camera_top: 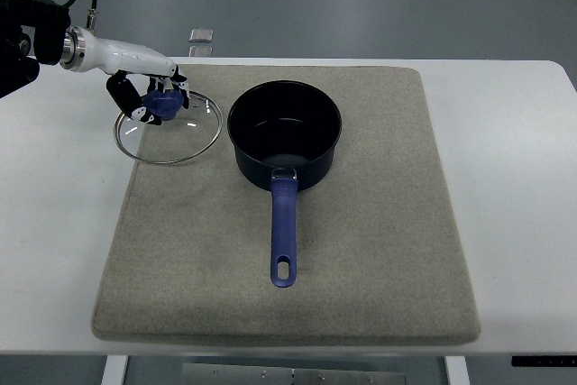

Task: Open pot lid and place left with left hand
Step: 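Lower the glass lid onto the mat beside the pot, left hand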

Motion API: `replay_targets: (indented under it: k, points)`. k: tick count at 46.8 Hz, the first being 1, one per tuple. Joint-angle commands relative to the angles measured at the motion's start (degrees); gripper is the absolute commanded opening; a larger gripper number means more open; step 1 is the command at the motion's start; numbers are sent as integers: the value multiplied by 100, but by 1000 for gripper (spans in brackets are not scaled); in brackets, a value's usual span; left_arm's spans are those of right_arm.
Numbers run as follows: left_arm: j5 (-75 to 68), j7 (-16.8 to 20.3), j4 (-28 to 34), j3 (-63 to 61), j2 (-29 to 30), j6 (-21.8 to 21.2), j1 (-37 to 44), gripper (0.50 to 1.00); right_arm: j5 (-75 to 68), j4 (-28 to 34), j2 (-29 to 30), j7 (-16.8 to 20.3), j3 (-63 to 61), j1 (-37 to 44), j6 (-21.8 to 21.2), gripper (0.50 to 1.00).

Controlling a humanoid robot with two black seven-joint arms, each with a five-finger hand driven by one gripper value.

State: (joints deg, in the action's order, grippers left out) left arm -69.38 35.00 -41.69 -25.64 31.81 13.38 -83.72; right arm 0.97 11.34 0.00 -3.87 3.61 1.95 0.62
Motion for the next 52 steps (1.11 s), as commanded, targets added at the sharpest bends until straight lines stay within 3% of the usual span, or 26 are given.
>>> replay_targets:
  k: [1,24,52]
  points:
    - [-5,0,-50,-2,1,-2,75,500,0,0,0,0,0,-2,0,917]
    - [117,0,-156,59,1,-64,207,500,0,0,0,0,0,7,0,917]
    - [126,0,-191,68,-25,-530,348,500,0,0,0,0,0,7,0,917]
